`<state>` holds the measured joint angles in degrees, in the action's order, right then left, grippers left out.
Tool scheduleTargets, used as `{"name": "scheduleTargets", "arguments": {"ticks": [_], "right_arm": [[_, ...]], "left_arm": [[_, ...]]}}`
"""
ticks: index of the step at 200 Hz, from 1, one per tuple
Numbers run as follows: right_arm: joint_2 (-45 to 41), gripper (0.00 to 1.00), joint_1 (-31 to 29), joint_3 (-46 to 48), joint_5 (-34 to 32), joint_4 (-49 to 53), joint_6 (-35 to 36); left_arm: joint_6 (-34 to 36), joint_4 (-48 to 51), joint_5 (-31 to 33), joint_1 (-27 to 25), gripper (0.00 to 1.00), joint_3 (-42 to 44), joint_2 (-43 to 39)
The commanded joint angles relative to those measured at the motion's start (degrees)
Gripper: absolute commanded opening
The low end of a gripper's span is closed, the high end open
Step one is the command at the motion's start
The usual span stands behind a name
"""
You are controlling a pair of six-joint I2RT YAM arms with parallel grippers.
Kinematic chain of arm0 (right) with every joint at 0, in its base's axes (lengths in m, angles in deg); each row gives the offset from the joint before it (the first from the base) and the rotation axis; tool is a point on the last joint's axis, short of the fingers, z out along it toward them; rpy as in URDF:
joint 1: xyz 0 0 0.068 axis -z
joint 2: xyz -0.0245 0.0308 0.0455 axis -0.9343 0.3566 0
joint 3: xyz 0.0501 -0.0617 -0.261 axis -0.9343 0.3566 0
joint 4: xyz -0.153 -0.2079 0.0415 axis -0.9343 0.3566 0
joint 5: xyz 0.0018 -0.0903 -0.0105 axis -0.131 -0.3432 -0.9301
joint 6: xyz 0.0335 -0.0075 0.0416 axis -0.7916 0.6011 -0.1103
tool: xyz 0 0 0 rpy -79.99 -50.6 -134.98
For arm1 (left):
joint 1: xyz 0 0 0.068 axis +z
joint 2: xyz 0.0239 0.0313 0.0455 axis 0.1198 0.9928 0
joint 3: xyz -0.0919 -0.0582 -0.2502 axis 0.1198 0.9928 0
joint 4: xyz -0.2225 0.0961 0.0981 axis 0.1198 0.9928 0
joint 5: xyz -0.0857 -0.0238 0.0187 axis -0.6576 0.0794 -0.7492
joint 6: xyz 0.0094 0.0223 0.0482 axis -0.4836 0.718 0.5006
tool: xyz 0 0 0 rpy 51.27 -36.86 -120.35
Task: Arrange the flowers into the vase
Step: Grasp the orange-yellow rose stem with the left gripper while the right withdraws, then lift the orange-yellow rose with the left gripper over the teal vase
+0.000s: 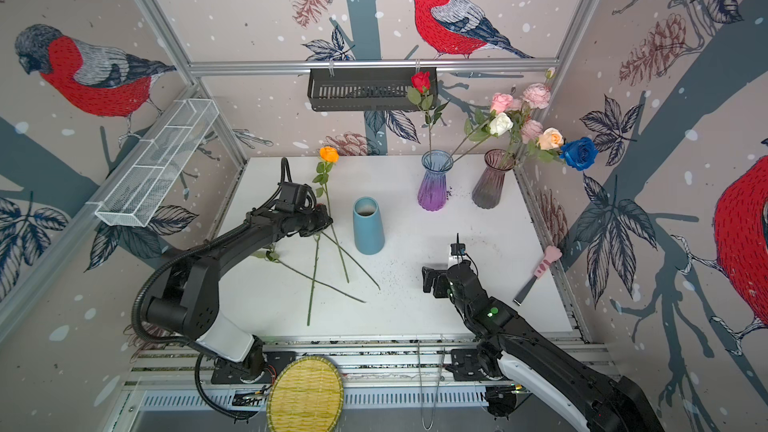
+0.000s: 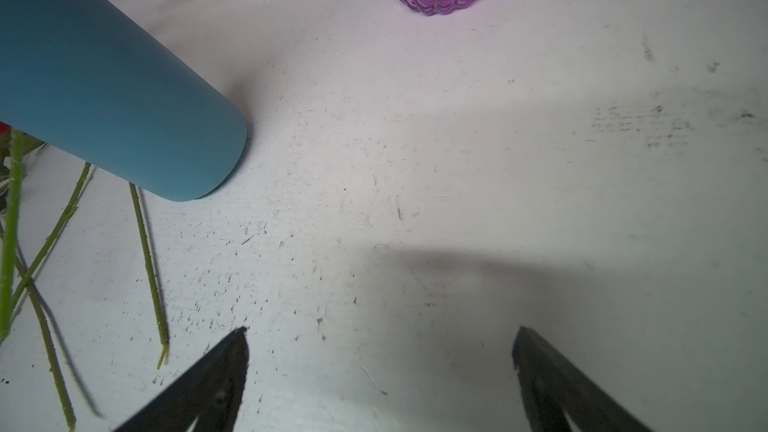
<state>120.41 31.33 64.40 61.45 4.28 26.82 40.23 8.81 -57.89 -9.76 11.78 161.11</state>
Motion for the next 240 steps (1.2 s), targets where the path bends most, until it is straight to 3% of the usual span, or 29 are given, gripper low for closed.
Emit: {"name": "scheduleTargets", "arguments": {"ticks": [1, 49, 107, 161, 179, 208, 240], "right_arm": [[0.0, 0.99, -0.1, 0.0, 0.0, -1.8, 0.6], [0.0, 0.99, -0.4, 0.0, 0.3, -1.9, 0.6], [0.0, 0.99, -0.6, 0.2, 0.2, -2.1, 0.5], [0.0, 0.99, -1.1, 0.3, -0.4, -2.1, 0.3], [0.0, 0.99, -1.2, 0.3, -0.5, -2.2, 0.3], [0.2, 0.99, -1.4, 0.2, -0.9, -2.2, 0.2], [0.2, 0.99, -1.5, 0.2, -1.1, -2.1, 0.1]], "left_arm": [[1.1, 1.1, -1.6, 0.2, 0.00, -1.9, -2.8], [0.2, -5.1, -2.8, 0.2, 0.00, -3.3, -11.5], [-2.9, -18.8, -2.2, 0.2, 0.00, -2.3, -21.9], [-6.4, -36.1, 2.0, -0.2, 0.00, 0.4, -27.0], [-3.7, -40.7, 5.1, -1.6, 0.00, 0.3, -26.8], [8.1, -45.9, 12.9, -8.1, 0.00, -0.1, -26.2], [16.2, -46.1, 14.8, -12.8, 0.00, -1.9, -23.6]]}}
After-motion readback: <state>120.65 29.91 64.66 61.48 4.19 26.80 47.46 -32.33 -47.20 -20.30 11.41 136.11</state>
